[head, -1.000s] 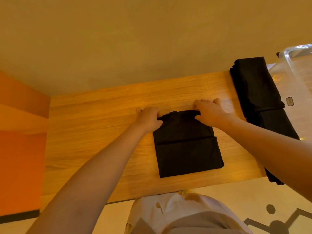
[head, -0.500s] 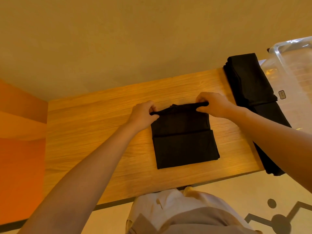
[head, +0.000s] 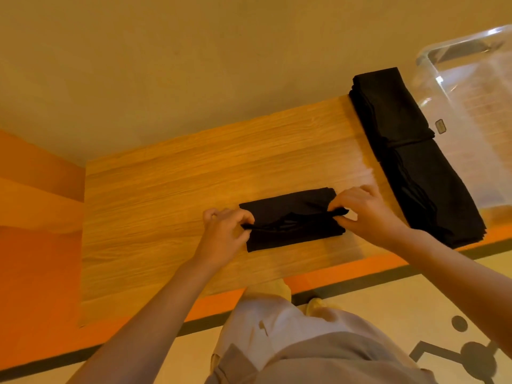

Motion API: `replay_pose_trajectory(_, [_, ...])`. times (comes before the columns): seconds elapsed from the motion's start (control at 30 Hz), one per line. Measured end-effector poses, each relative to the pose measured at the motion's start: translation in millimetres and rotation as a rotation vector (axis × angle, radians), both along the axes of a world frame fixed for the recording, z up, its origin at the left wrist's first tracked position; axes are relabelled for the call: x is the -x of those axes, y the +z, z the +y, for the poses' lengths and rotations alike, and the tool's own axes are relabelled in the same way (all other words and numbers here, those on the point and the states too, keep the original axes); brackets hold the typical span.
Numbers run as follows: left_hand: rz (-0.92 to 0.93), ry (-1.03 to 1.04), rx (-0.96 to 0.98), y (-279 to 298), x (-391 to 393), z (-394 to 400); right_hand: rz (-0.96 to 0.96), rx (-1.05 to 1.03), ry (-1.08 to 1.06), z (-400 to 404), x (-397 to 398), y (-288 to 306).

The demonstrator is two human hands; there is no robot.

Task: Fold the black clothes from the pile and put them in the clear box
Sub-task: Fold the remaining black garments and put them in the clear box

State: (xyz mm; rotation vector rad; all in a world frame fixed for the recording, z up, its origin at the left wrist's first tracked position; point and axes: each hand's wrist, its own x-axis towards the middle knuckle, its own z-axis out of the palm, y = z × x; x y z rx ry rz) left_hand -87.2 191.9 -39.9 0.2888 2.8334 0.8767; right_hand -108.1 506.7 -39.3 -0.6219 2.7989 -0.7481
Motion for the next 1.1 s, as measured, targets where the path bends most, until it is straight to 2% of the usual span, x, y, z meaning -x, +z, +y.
replay_pose_trajectory(0.17, [0.0, -0.016, 0.125, -13, -35, -4, 0.032, -0.098, 0.052, 8, -29, -20])
replay_pose_trajectory(0.27, [0.034, 0.039, 0.128, -13, -47, -6, 0.061, -0.085, 0.063, 11, -34, -18])
replay_pose_trajectory(0.43, [0.155, 0.018, 0.125, -6, -21, 34, 0.142, -0.081, -0.031, -28, -17, -15])
replay_pose_trajectory(0.57, [0.038, -0.105, 0.248, -27, 8, 74, 0.006, -0.228, 0.018, -71, -3, -35])
replay_pose_trajectory(0.63, [-0.03, -0.129, 0.341, -46, 7, 67, -0.052, -0.331, 0.035, -68, -8, -53])
replay_pose_trajectory(0.73, [-0.029, -0.138, 0.449, -65, -7, 36, -0.06, -0.413, -0.014, -41, -18, -64])
replay_pose_trajectory(0.93, [-0.077, -0.137, 0.487, -66, -18, -8, -0.093, -0.405, -0.084, -3, -34, -60])
replay_pose_trajectory(1.1, [-0.049, -0.174, 0.458, -51, -13, 0, -0.117, -0.364, -0.081, -1, -34, -49])
